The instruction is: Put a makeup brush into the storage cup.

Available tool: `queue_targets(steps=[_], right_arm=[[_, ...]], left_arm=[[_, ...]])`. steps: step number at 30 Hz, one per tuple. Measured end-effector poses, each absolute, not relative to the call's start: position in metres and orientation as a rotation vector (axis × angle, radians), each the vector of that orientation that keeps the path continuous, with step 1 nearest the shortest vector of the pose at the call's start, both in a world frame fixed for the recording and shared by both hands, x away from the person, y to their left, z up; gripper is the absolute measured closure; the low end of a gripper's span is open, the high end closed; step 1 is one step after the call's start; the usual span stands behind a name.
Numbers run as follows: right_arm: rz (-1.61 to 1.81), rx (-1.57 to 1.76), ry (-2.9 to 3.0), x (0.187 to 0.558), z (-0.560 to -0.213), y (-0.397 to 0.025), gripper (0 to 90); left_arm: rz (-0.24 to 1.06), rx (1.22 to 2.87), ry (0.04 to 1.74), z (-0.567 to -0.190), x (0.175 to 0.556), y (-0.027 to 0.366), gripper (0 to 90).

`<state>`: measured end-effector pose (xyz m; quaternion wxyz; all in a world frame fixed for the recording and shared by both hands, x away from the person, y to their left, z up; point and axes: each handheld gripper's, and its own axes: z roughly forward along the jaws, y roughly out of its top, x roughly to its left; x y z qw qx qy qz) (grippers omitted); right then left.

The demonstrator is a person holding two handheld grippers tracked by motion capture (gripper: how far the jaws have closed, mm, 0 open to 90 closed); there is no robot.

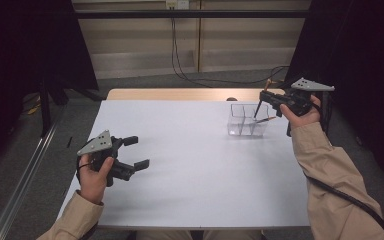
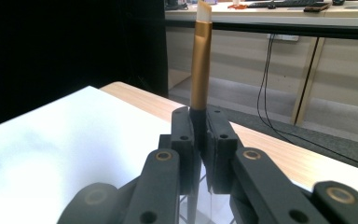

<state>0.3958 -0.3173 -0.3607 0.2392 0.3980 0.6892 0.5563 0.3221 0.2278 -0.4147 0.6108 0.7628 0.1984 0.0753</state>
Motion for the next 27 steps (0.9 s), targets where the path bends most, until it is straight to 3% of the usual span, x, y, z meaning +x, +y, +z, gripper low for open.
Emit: queue_targets(steps=[27], right_arm=[[1.42, 1.147, 1.841, 0.404, -0.376, -0.325, 83.6]], left_arm=[[0.173, 1.763, 0.464, -0.416, 0.322, 0.229, 3.3]])
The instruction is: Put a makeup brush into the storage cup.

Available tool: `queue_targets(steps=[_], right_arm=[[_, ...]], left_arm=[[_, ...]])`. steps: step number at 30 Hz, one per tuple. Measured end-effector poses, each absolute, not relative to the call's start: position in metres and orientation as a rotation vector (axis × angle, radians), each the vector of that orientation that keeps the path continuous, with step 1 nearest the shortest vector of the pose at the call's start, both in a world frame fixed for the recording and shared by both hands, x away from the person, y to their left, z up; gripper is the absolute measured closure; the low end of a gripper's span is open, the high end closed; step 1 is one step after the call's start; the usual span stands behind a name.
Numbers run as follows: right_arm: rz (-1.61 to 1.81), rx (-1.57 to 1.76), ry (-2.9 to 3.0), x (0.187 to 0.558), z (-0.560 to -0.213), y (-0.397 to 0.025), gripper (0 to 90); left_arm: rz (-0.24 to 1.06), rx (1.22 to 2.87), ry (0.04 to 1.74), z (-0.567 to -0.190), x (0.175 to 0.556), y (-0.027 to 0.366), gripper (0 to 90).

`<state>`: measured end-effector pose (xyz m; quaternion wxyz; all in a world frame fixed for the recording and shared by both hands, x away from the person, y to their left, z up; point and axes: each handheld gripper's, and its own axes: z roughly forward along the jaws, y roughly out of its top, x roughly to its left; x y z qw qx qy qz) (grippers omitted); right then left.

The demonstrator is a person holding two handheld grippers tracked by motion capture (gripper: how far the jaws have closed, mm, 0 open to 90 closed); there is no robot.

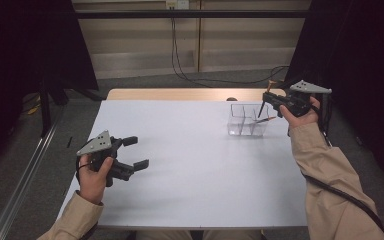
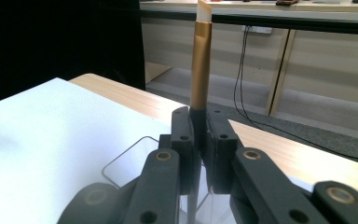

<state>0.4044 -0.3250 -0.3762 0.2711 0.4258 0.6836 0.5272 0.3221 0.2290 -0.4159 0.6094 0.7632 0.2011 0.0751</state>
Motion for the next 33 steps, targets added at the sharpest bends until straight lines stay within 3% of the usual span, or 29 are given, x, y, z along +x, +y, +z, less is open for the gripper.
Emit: queue_targets(steps=[33], right_arm=[[1.374, 1.141, 1.877, 0.405, -0.388, -0.321, 83.5]], left_arm=[[0.176, 1.766, 0.47, -0.416, 0.321, 0.23, 3.3]])
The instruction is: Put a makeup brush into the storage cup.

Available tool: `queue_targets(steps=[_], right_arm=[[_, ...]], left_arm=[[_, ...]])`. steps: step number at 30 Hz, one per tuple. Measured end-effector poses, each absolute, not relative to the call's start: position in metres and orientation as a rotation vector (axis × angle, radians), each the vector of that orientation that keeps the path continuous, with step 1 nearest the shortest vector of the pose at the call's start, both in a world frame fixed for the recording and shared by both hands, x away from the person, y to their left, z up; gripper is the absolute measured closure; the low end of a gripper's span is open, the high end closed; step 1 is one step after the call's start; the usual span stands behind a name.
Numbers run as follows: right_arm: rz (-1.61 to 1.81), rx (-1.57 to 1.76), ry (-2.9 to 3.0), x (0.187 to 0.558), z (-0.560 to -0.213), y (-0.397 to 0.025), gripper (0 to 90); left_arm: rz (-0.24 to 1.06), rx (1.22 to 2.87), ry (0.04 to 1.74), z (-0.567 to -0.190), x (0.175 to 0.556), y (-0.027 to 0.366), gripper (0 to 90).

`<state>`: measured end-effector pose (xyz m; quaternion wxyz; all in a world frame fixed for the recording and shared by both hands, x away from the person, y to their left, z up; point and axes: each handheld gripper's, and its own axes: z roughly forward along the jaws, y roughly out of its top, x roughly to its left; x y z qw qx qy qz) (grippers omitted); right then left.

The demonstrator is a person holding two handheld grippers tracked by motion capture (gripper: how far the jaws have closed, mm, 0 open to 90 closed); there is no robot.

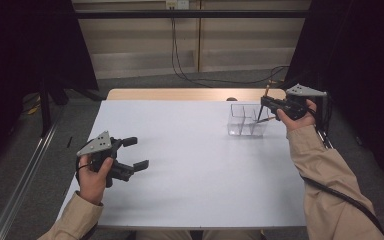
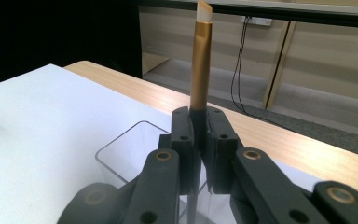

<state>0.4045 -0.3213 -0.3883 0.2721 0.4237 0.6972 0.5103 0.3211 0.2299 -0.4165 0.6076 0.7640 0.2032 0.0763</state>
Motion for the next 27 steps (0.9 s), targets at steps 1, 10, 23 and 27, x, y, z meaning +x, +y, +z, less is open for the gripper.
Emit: queue_targets(steps=[1, 10, 23, 27], right_arm=[[1.374, 1.14, 1.878, 0.4044, -0.3886, -0.3213, 83.5], [1.376, 1.147, 1.871, 0.4031, -0.3916, -0.3226, 83.5], [1.382, 1.164, 1.881, 0.399, -0.3969, -0.3233, 83.3], [1.388, 1.163, 1.882, 0.3982, -0.3973, -0.3246, 80.9]], left_arm=[[0.177, 1.766, 0.47, -0.4165, 0.3212, 0.2299, 3.4], [0.177, 1.767, 0.468, -0.4165, 0.3217, 0.2297, 3.3], [0.178, 1.771, 0.467, -0.4163, 0.3221, 0.229, 3.4], [0.177, 1.769, 0.467, -0.4159, 0.3221, 0.229, 3.3]])
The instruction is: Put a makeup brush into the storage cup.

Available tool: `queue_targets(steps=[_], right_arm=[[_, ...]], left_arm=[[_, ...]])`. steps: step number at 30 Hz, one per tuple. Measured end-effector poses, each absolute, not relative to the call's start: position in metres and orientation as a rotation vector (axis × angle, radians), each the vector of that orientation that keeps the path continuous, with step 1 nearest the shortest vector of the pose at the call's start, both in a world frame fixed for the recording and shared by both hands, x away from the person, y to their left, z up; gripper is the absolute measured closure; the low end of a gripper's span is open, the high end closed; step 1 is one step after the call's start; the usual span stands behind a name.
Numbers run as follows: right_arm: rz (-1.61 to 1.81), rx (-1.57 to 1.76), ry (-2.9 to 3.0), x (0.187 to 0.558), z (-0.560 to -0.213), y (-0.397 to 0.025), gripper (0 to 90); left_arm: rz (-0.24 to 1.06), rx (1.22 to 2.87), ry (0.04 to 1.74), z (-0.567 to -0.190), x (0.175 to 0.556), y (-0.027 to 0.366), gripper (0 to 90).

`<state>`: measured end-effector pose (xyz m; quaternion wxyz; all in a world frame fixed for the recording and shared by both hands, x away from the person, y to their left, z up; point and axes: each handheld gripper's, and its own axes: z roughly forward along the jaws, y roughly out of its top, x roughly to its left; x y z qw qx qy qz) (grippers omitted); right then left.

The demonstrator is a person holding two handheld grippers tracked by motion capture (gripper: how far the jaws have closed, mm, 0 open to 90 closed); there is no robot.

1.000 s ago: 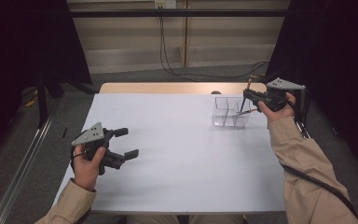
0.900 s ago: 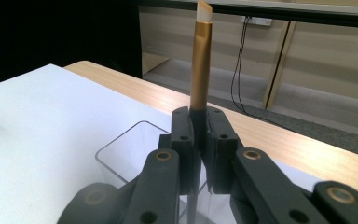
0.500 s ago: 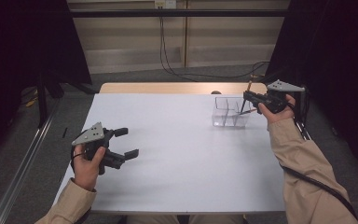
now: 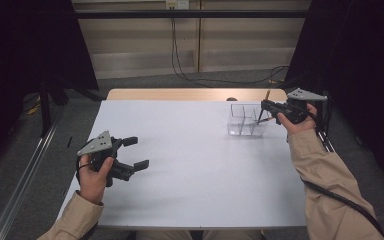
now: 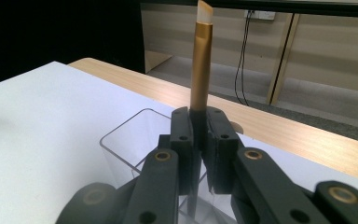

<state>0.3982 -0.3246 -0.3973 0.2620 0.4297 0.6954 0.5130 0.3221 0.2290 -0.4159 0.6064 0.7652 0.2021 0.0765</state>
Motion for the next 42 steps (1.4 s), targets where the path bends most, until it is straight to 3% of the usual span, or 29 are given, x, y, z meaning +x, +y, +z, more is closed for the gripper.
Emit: queue_targets(steps=[7, 17, 24, 42], right_arm=[[1.436, 1.166, 1.869, 0.395, -0.397, -0.323, 52.7], [1.472, 1.154, 1.851, 0.39, -0.396, -0.322, 30.9], [1.486, 1.147, 1.844, 0.384, -0.396, -0.322, 22.5], [1.501, 1.069, 1.905, 0.373, -0.391, -0.308, 16.2]], left_arm=[[0.179, 1.768, 0.468, -0.416, 0.322, 0.228, 3.3], [0.175, 1.769, 0.466, -0.416, 0.325, 0.227, 3.3], [0.174, 1.77, 0.467, -0.417, 0.325, 0.227, 3.3], [0.183, 1.759, 0.473, -0.415, 0.323, 0.231, 3.3]])
